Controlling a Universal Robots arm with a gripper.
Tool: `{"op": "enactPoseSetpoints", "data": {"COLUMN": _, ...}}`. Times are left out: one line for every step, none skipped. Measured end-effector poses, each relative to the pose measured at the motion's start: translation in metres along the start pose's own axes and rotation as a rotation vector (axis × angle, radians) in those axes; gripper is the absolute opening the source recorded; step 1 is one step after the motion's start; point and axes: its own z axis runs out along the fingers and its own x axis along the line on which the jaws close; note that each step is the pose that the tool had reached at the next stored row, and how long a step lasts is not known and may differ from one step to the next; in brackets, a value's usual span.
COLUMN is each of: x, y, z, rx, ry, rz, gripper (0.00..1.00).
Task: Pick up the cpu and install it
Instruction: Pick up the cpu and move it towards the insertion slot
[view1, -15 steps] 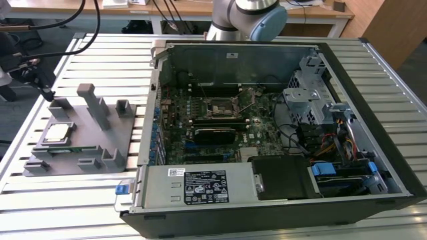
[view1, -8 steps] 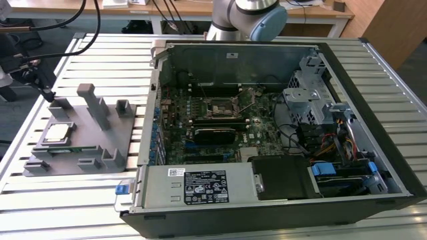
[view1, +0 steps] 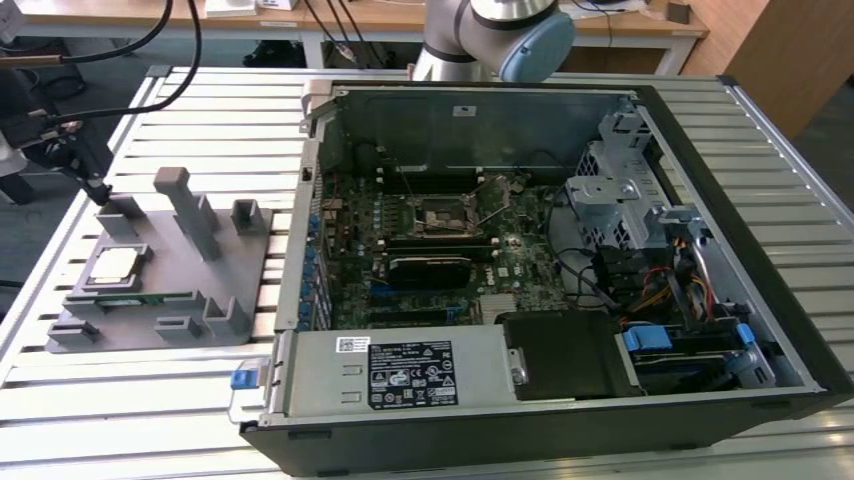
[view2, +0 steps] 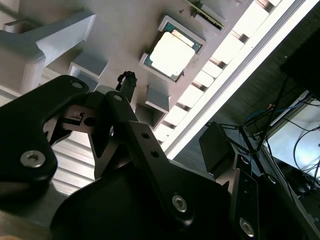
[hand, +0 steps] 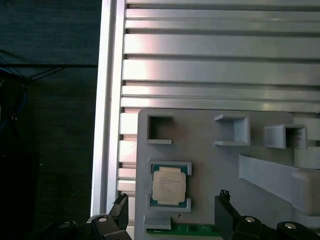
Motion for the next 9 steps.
{"op": "enactPoseSetpoints", "data": {"x": 0.0, "y": 0.0, "z": 0.0002, "rx": 0.0001, "ry": -0.0001, "rz": 0.0, "gripper": 0.78}}
{"op": "enactPoseSetpoints", "data": {"x": 0.0, "y": 0.0, "z": 0.0005, "rx": 0.0, "ry": -0.0001, "rz": 0.0, "gripper": 0.78}}
{"op": "enactPoseSetpoints", "data": {"x": 0.0, "y": -0.0001, "z": 0.0007, "rx": 0.0, "ry": 0.0, "rz": 0.0, "gripper": 0.78}}
{"op": "enactPoseSetpoints", "data": {"x": 0.0, "y": -0.0001, "z": 0.0011, "rx": 0.0, "ry": -0.0001, "rz": 0.0, "gripper": 0.78}}
{"op": "enactPoseSetpoints", "data": {"x": 0.0, "y": -0.0001, "z": 0.0014, "rx": 0.0, "ry": 0.0, "rz": 0.0, "gripper": 0.78}}
{"op": "enactPoseSetpoints", "data": {"x": -0.0001, "y": -0.0001, "z": 0.0017, "rx": 0.0, "ry": 0.0, "rz": 0.0, "gripper": 0.78}}
{"op": "enactPoseSetpoints", "data": {"x": -0.0001, "y": -0.0002, "z": 0.0021, "rx": 0.0, "ry": -0.0001, "rz": 0.0, "gripper": 0.78}}
{"op": "enactPoseSetpoints", "data": {"x": -0.0001, "y": -0.0002, "z": 0.0025, "rx": 0.0, "ry": -0.0001, "rz": 0.0, "gripper": 0.78}}
{"op": "enactPoseSetpoints", "data": {"x": -0.0001, "y": -0.0002, "z": 0.0028, "rx": 0.0, "ry": 0.0, "rz": 0.0, "gripper": 0.78}}
